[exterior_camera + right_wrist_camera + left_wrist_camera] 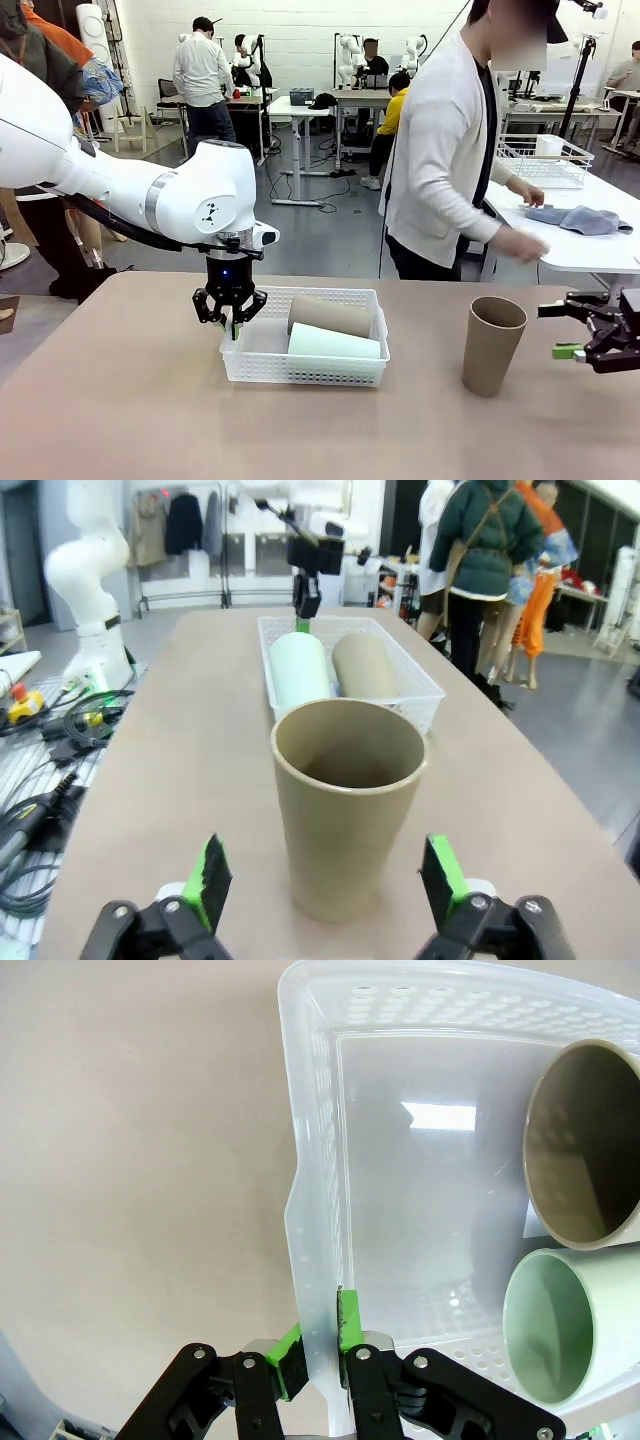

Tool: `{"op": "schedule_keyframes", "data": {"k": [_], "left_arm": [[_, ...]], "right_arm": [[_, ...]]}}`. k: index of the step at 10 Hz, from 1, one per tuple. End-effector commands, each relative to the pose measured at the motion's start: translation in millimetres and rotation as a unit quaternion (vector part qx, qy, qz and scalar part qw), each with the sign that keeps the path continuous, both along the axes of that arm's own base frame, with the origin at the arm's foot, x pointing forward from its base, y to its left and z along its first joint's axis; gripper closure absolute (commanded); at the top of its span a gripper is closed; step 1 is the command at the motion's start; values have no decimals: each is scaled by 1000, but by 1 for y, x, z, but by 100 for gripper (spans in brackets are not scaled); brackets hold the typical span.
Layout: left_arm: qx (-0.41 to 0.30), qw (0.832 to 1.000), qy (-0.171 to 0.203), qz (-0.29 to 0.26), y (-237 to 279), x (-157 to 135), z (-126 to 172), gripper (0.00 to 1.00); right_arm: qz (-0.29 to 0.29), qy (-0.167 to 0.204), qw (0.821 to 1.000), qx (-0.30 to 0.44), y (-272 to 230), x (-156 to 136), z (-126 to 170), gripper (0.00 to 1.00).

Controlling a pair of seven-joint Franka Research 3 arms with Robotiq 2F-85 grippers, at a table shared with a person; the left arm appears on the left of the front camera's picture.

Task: Clean and organize the cups into the basket.
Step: Pick up the Reusable plastic cup from the right side of the table and stack it inside the Organizing basket in the center of the table.

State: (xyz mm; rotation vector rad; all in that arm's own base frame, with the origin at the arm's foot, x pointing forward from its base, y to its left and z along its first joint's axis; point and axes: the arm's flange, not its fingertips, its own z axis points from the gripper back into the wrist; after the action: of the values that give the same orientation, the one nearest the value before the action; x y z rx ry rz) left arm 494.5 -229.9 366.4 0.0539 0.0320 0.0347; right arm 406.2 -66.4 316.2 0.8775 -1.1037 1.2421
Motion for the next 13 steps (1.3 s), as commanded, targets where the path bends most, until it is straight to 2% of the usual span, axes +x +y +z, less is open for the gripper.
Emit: {"op": "schedule_keyframes", "data": {"k": [1, 7, 11, 13], "left_arm": [[0, 1000, -4, -5, 1, 0, 1, 100], [0, 1000, -4, -5, 1, 0, 1, 100], [0, 1000, -4, -5, 1, 0, 1, 100], [0, 1000, -4, -5, 1, 0, 1, 100]], "right_arm": [[9, -3, 1000, -14, 11, 8, -30, 0], [29, 44, 998, -23, 35, 32, -72, 0], [52, 64, 997, -9, 50, 49, -82, 0], [69, 59, 996, -6, 64, 54, -81, 0]]}}
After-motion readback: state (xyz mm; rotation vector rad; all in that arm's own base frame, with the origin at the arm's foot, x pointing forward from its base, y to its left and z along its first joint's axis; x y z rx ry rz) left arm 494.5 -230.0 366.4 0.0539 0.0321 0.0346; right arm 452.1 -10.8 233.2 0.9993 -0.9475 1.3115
